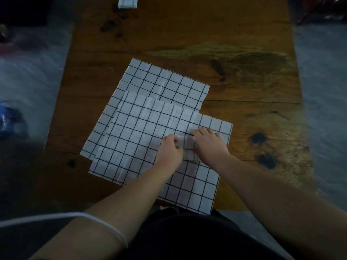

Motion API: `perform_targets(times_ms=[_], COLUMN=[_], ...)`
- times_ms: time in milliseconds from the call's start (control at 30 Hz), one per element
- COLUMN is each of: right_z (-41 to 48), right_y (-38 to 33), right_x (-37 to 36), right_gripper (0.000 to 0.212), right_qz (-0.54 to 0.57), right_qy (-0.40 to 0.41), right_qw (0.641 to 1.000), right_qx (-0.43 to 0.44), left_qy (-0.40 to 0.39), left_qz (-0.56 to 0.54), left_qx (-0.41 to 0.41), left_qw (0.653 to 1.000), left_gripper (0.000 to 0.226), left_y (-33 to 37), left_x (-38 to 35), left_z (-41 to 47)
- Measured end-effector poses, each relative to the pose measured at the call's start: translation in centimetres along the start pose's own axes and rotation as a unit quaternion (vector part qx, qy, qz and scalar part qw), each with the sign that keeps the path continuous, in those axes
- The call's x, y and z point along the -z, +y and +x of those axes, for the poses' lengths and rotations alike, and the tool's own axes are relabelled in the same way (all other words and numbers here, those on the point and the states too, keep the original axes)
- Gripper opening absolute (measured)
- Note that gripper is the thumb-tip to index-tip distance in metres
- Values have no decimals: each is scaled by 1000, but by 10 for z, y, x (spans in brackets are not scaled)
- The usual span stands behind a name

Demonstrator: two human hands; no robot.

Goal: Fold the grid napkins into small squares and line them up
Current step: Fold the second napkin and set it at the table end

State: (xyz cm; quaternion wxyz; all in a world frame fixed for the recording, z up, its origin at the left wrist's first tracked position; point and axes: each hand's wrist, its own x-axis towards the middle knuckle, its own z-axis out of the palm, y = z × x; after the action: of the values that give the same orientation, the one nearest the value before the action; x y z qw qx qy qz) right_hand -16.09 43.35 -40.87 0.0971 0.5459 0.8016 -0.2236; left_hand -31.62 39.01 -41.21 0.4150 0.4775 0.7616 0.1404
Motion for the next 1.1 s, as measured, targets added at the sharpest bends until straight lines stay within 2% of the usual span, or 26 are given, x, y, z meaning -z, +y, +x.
perform_targets(times_ms=[167,300,433,500,567,667,767,900,967,1033,1100], right_z=[6,10,10,9,6,-2,-13,-36,-48,-60,-71], right_y=[0,3,11,14,17,14,3,-31,-57,-87,-122], right_x=[-4,-2,4,8,13,29,45,53,52,49,40], right_gripper=[52,50,44,32,18,7,10,11,11,15,19], right_qz=[-29,-31,12,52,140,260,331,487,564,613,619], right_qy=[-18,-27,-9,-1,2,14,17,-1,-9,-22,-33], right_qw=[999,999,1000,999,989,961,936,863,815,781,778], right_qx=[-24,-4,6,-7,-40,-93,-114,-137,-132,-122,-100], left_qy=[-16,-23,-14,-15,-20,-34,-55,-107,-84,-42,-4], left_qz=[-23,-23,-49,-54,-61,-108,-191,-369,-438,-468,-464], left_qx=[9,14,44,47,55,71,88,85,89,84,74], left_qw=[1000,999,998,997,996,991,976,919,891,878,883], left_gripper=[23,29,34,34,37,42,47,33,28,21,15], left_y=[-10,-17,-13,-10,-7,0,7,8,2,-12,-36], left_x=[1,2,6,8,8,12,21,40,56,75,99], left_z=[-1,-2,-6,-8,-9,-10,-16,-37,-56,-78,-101])
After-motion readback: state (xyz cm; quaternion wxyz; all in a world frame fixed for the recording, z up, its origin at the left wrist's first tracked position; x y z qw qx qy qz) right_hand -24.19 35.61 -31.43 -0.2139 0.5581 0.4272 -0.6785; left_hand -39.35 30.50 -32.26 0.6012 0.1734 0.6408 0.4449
